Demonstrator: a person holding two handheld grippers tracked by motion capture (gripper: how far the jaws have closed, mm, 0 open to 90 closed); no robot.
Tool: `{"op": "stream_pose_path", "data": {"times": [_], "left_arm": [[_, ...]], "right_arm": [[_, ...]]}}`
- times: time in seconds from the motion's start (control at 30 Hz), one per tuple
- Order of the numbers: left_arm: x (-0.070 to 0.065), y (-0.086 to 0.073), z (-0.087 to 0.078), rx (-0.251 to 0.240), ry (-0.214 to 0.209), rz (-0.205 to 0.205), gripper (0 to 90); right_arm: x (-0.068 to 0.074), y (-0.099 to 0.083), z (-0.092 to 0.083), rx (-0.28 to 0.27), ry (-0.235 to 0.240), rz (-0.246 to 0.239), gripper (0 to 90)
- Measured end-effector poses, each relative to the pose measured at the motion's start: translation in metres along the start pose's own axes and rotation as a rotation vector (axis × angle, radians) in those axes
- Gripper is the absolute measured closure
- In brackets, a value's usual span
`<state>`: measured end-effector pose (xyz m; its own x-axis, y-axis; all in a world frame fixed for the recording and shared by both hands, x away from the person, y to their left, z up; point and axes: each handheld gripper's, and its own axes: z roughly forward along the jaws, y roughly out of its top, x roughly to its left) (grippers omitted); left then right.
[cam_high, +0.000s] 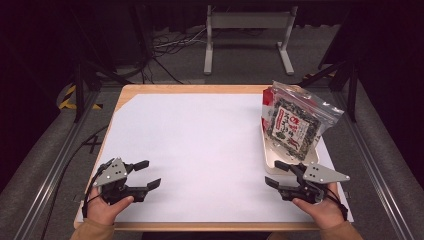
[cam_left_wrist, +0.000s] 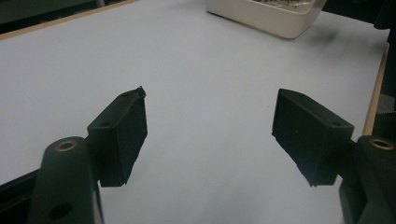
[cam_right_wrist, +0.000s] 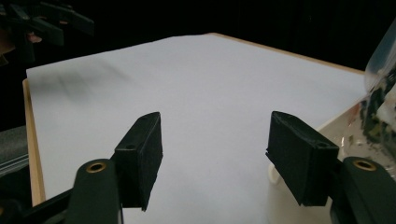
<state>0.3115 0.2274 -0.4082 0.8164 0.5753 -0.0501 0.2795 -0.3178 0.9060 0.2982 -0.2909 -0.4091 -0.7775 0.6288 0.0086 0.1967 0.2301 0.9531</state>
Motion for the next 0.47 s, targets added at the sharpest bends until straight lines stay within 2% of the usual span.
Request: {"op": "stream_pose_path", "data": {"times": [0.2,0.47], "left_arm": [[0.0,-0.001,0.0,-0.002,-0.006,-0.002,26.6],[0.0,-0.001,0.002,-0.004,-0.008,-0.001,26.1]], "right_arm": [[-0.001,-0.012,0.012,0.068,0.009,0.014,36.2],[-0.003,-0.016,0.015,0.094,0.013,0.014,35.2]]}}
